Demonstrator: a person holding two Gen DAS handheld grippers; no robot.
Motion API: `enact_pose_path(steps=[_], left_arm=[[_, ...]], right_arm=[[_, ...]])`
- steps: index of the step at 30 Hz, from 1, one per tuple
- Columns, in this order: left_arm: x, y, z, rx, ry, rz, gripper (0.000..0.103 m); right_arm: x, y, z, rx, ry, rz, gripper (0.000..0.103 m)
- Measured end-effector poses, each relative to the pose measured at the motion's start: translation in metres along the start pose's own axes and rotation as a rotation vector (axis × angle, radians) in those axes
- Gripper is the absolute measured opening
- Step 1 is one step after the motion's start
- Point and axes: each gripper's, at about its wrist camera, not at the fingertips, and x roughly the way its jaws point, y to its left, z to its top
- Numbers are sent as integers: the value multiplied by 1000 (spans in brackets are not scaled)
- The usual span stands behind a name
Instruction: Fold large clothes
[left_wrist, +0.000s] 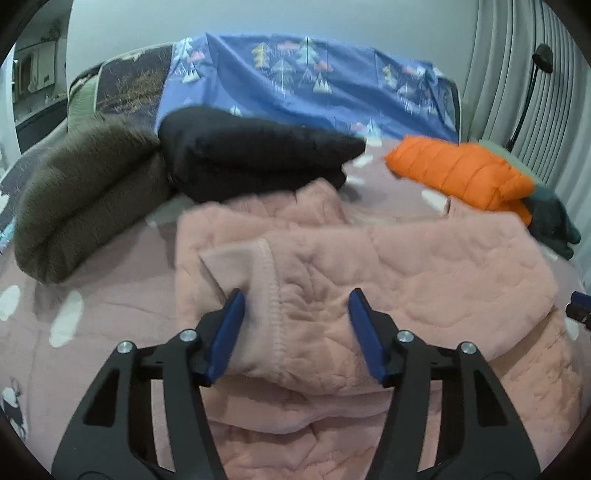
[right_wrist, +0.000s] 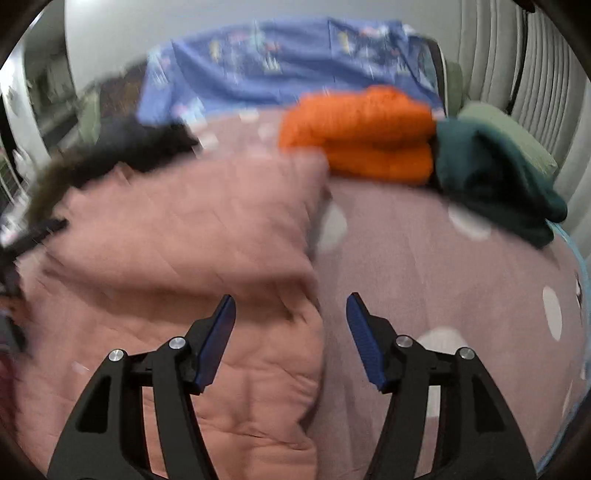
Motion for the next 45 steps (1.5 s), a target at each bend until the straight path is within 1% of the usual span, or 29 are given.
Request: enact_pose_path(steps=[1, 2, 3, 5, 7, 9, 10, 11, 12, 13, 14, 15, 17, 20, 23, 25, 26, 27, 28, 30, 32, 34, 36, 37, 38, 40, 41, 42, 45], left_arm=[[-9, 2, 5, -20, -31, -4, 58], [-17, 4, 11, -42, -63, -15, 58], [-26, 3, 21, -62, -100, -35, 57], [-28, -6, 34, -52, -117, -46, 55], [-17, -18, 42, -31, -80, -55, 55], [10, -31, 42, 6, -8, -31, 56], [22, -33, 39, 26, 17, -4, 57], [39, -34, 33, 60, 48, 36, 58], [52, -34, 27, 90, 68, 65, 61], [68, -32, 17, 134, 80, 84, 64], [79, -31, 8, 160, 69, 83, 65], [80, -30, 8, 150, 68, 74, 64], [79, -33, 8, 160, 56, 92, 64], [81, -32, 6, 162, 59, 92, 65], [81, -31, 6, 164, 60, 96, 65], [73, -29, 7, 164, 49, 88, 65], [62, -28, 6, 164, 46, 78, 65], [51, -29, 6, 162, 48, 71, 69], [35, -28, 4, 159, 49, 56, 80], [-1, -20, -10, 170, 23, 37, 88], [-23, -11, -26, 198, 34, 33, 88], [-41, 5, -45, 208, 71, 49, 88], [-52, 23, -66, 185, 135, 33, 88], [-56, 32, -76, 158, 169, 11, 88], [-59, 40, -89, 119, 214, -33, 88], [-63, 49, -110, 72, 276, -103, 87], [-68, 49, -120, 74, 280, -116, 87], [-79, 48, -129, 96, 261, -128, 87], [-104, 45, -147, 90, 272, -231, 85]], right_arm=[[-9, 4, 11, -7, -52, 10, 60], [-13, 9, 17, -15, -79, 8, 53], [-10, 14, 32, -27, -106, 8, 46], [5, 27, 56, -35, -122, 43, 40], [24, 36, 71, -34, -109, 80, 36], [54, 42, 82, -42, -88, 48, 36], [77, 42, 84, -46, -59, 3, 36], [92, 38, 80, -43, -33, -28, 37], [116, 30, 74, -32, 9, -61, 42], [142, 19, 62, -14, 30, -51, 43], [149, 16, 54, -5, 8, -40, 45], [147, 16, 52, 1, -18, -37, 45], [141, 21, 53, -25, -41, -64, 45], [144, 21, 54, -21, -29, -59, 46], [143, 25, 55, -42, -36, -84, 46], [130, 27, 55, -51, -45, -89, 47], [116, 27, 53, -50, -46, -87, 50], [102, 26, 49, -49, -55, -75, 53], [83, 24, 40, -55, -74, -59, 55], [55, 17, 21, -81, -93, -53, 58], [36, 4, 0, -85, -68, -53, 58], [28, -11, -20, -60, -22, -41, 58], [24, -27, -43, -16, 45, 14, 58], [23, -33, -55, 7, 68, 45, 58], [22, -39, -68, 36, 92, 84, 58], [9, -51, -89, 95, 70, 154, 58], [4, -53, -95, 114, 71, 182, 58], [-2, -55, -101, 132, 75, 213, 58], [-18, -60, -117, 173, 82, 297, 58]])
